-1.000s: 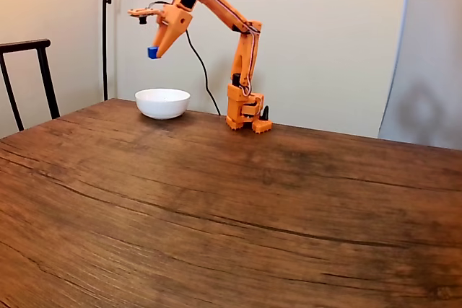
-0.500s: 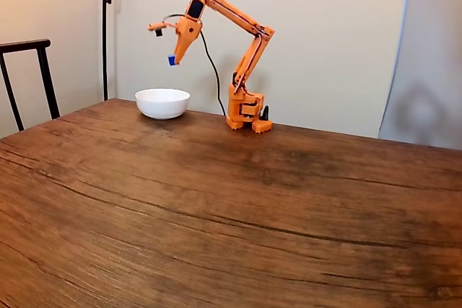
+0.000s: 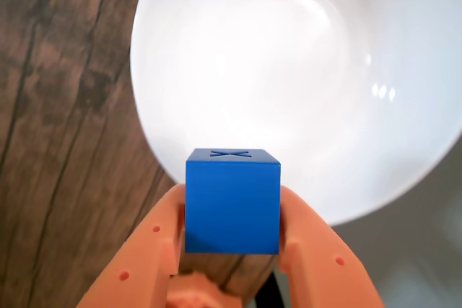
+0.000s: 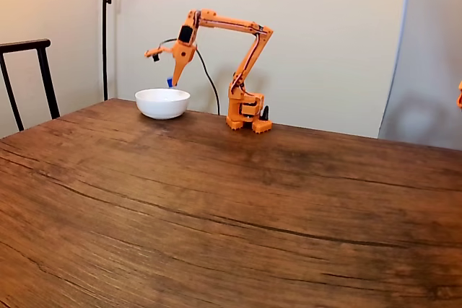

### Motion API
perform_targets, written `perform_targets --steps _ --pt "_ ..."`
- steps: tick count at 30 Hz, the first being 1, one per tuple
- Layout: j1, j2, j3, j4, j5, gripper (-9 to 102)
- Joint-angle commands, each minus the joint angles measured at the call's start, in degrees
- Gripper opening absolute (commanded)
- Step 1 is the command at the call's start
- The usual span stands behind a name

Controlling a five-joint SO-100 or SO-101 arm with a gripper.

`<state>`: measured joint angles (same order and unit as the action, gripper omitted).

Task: Grasp the cube and drop it in the bowl

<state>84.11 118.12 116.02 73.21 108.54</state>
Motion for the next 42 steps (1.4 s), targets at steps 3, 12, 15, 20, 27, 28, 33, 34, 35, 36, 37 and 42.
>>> perform_targets --steps 3,12,15,20,27,28,33,34,35,36,37,42 --pt "0.8 1.7 4.3 -7.2 -0.1 10" --pt "1.6 1.8 6.1 -8.3 3.0 26" --pt "1.5 2.9 5.8 -8.0 3.3 28" --pt "0.7 6.3 6.3 -7.8 3.3 28" --pt "-2.5 13.8 5.5 0.8 2.5 27" --pt "-3.4 15.0 5.5 2.4 2.5 27" --pt "-10.6 22.1 5.5 8.8 -1.1 27" --pt "-12.5 23.6 5.5 9.6 -2.1 27" --pt "-14.3 25.0 5.5 10.2 -3.1 27" --pt "-16.3 26.4 5.5 10.7 -4.0 27" --pt "-18.5 27.6 5.5 11.2 -5.3 27" --pt "-29.8 31.1 6.1 11.5 -11.2 27"
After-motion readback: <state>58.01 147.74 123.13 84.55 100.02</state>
